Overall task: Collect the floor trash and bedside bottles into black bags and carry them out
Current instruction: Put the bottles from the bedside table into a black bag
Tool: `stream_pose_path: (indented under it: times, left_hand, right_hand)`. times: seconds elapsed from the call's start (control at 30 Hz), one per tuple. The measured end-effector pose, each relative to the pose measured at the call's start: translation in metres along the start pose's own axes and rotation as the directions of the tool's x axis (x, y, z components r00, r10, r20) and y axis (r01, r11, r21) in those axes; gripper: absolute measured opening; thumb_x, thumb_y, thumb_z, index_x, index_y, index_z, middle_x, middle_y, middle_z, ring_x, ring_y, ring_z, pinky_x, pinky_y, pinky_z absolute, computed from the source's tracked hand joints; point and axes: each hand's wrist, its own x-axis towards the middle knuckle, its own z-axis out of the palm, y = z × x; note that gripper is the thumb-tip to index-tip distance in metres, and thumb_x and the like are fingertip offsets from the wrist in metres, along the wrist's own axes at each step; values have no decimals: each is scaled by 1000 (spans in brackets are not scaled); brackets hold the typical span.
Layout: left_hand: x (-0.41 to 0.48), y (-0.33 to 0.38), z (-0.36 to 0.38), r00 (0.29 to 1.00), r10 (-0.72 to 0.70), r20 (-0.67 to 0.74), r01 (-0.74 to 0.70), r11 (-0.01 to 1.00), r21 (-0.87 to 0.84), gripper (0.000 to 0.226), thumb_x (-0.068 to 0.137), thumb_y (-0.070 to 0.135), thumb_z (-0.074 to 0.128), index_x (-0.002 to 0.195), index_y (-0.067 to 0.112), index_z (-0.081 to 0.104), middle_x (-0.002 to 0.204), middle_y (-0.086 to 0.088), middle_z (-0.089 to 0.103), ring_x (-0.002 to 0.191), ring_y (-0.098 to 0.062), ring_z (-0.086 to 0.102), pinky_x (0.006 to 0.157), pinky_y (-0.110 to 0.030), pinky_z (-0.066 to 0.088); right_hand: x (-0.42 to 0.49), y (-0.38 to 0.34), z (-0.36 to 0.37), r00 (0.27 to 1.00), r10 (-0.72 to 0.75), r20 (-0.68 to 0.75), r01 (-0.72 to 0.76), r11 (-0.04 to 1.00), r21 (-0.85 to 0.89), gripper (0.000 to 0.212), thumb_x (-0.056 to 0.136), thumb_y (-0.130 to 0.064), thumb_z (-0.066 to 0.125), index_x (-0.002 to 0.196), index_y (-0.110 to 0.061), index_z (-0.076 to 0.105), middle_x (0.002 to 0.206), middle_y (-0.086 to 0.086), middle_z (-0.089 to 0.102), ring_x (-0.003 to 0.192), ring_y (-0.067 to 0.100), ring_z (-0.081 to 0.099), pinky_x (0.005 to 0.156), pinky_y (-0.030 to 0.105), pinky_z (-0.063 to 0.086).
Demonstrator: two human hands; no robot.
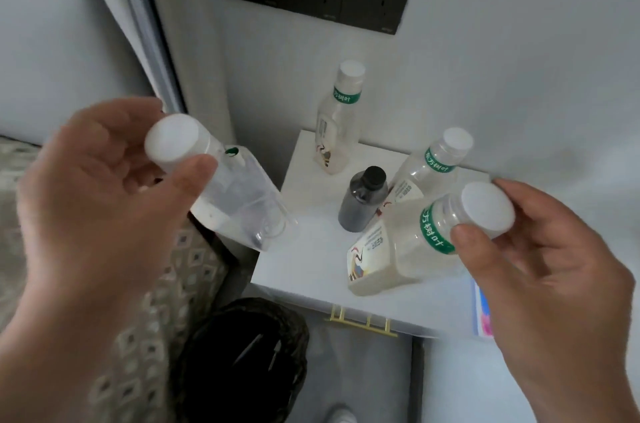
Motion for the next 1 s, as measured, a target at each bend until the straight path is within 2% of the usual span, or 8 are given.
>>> stream_pose_path:
  times: [0.1,0.17,0.33,0.47,0.63,0.73,0.9,1.0]
  left_hand:
    - [-17,-6,-41,999,-22,-44,20,999,-50,42,61,44,71,99,38,56,93,28,67,89,7,63,77,-8,48]
    - [-27,-18,-64,996,-54,-67,49,996,-73,43,60,33,78,97,35,59,90,21,69,84,3,65,71,-10,50]
    - [-58,-70,-100,950,-275,-145,291,952,99,41,54,28,85,85,48,66,85,22,71,70,-2,66,69,-22,53]
    - [-85,-122,-103,903,-422,-81,424,843,331,40,59,20,86,91,38,69,86,28,68,74,6,64,64,-11,49]
    - [-120,-204,-88,822,-569,29,476,714,514,30,66,32,81,90,38,64,82,18,66,82,-5,63,72,-25,48]
    - [-136,-244,-73,773,-627,94,480,676,558,36,70,40,75,104,35,64,90,16,65,86,-7,61,75,-25,48]
    - [-151,-299,-53,687,-718,113,566,626,536,44,74,43,72,116,35,59,101,16,64,91,-6,59,74,-25,47]
    - [-152,-327,-46,663,-738,126,563,602,567,43,77,41,70,117,33,57,108,10,65,96,-11,59,79,-30,50]
  right_hand:
    - [-13,-1,26,987,55,153,-71,992,106,67,58,-58,79,112,-22,65,106,-1,73,98,13,69,86,18,52]
    - [-27,3,47,965,85,248,-115,987,111,64,60,-58,79,112,-22,66,105,2,73,98,18,69,87,24,53]
    - [-74,26,103,866,186,464,-188,981,-43,52,55,-48,73,104,-36,66,97,-16,74,89,3,70,78,18,55]
    - [-109,65,138,753,302,585,-195,951,-240,42,58,-49,76,98,-40,65,94,-25,71,90,-5,66,79,14,52]
    - [-135,140,172,666,414,620,-115,879,-463,38,68,-38,79,102,-40,64,96,-23,69,94,-3,64,83,24,54]
    - [-147,188,190,657,459,598,-92,836,-541,42,69,-37,80,109,-34,65,101,-18,70,97,2,64,86,31,54]
    - [-158,247,214,647,518,560,-88,780,-620,38,73,-38,76,109,-31,65,103,-13,71,99,7,64,81,28,51]
    - [-163,270,226,626,553,550,-117,764,-635,20,78,-33,73,96,-31,65,93,-12,70,88,7,61,74,25,48]
